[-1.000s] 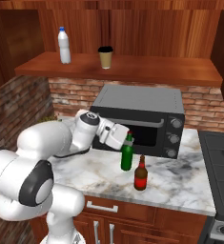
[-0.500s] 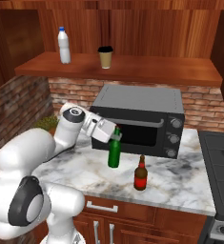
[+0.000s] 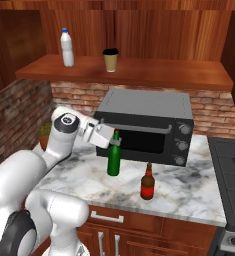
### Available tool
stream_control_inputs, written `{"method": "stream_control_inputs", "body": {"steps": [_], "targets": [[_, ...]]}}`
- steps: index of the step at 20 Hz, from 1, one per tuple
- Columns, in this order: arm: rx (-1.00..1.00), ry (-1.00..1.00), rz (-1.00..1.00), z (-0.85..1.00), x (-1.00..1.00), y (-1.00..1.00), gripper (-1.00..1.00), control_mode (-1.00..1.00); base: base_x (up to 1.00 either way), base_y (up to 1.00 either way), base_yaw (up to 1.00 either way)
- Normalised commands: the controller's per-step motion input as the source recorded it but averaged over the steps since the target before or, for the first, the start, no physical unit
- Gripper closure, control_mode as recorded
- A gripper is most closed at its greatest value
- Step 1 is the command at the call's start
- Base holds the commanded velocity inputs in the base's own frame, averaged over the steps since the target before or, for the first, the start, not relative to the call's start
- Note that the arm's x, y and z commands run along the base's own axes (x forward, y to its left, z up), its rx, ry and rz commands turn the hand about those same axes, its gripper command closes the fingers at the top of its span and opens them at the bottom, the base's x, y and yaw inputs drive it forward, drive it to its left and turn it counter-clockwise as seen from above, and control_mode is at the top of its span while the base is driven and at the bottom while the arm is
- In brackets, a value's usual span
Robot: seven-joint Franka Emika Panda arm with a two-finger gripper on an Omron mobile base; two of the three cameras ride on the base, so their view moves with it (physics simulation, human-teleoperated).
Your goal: Sort all alcoholic drinks to one cabinet, and non-alcoholic drinks to the other.
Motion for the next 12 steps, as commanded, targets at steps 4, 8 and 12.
{"method": "stream_control_inputs", "body": {"steps": [4,8,12], "targets": [[0.00,0.05,0.10,0.38,-0.48,0.07,1.00,-1.00,0.00,0.00,0.00],[0.00,0.03,0.13,0.48,-0.64,0.09,1.00,-1.00,0.00,0.00,0.00],[0.00,0.02,0.14,0.41,-0.69,0.01,1.00,-1.00,0.00,0.00,0.00]]}}
